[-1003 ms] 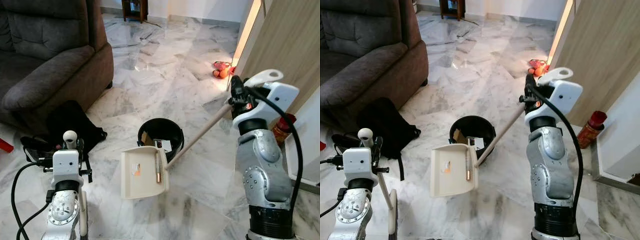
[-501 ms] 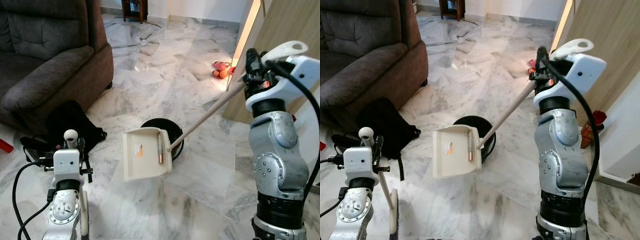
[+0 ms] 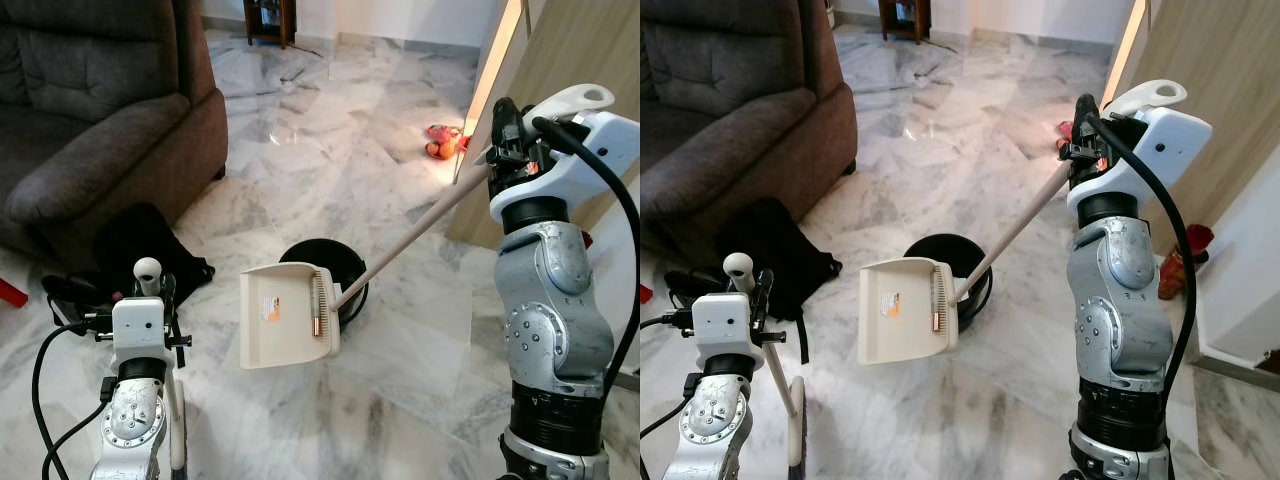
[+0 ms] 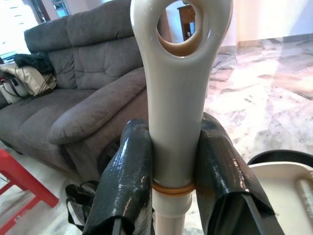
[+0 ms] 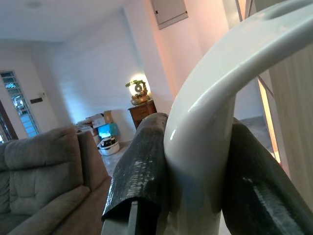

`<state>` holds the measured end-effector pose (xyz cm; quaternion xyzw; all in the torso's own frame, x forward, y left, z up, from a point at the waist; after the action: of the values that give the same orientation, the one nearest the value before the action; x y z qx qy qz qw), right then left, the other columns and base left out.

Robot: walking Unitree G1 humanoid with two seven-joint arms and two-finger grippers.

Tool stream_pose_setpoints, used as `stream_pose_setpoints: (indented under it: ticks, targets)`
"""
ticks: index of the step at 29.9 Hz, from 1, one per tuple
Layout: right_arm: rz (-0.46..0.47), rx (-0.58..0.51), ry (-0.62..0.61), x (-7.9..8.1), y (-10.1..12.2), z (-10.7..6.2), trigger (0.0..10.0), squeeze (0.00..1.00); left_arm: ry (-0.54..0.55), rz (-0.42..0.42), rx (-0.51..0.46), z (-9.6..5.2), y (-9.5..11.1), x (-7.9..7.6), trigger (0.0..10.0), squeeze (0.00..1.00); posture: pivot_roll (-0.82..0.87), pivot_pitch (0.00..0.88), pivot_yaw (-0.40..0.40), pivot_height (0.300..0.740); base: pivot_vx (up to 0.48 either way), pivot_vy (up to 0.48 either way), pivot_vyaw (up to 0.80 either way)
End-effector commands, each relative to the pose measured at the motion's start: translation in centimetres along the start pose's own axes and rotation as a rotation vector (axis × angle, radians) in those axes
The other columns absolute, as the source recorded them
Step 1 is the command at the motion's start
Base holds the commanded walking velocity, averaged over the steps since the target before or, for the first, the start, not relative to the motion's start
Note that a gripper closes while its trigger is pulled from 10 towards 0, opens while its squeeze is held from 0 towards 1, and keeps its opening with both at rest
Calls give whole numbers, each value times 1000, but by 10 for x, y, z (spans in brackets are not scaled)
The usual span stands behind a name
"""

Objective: Sweep floor

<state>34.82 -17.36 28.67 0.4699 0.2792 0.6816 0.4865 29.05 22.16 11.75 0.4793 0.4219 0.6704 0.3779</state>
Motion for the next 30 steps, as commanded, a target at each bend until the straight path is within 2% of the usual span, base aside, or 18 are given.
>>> stream_pose_setpoints:
  ticks: [1,7,30]
  targets:
    - [33,-54,14,5,14,4,10000,0,-3,12,-23,2,5,1,10000,0,124,91,15,740,285,0,0]
    - [37,-52,19,6,13,4,10000,0,-3,12,-23,2,5,0,10000,0,124,91,15,740,288,0,-417]
    - [60,-46,24,10,10,3,10000,0,3,8,-34,3,7,1,10000,0,129,87,13,740,290,0,0]
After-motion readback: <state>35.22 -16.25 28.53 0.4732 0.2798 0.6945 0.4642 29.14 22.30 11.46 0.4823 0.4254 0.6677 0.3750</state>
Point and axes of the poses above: a point about 5 cm out from each wrist's last joint towards the gripper, its own z axis pointing out of the wrist towards the gripper, its own y axis along the axis of the wrist's last joint, x = y × z, the point moved 4 cm from there along z, pointing out of the wrist towards the gripper, and after that the axes turned 7 degrees about z, right-handed, at the moved point
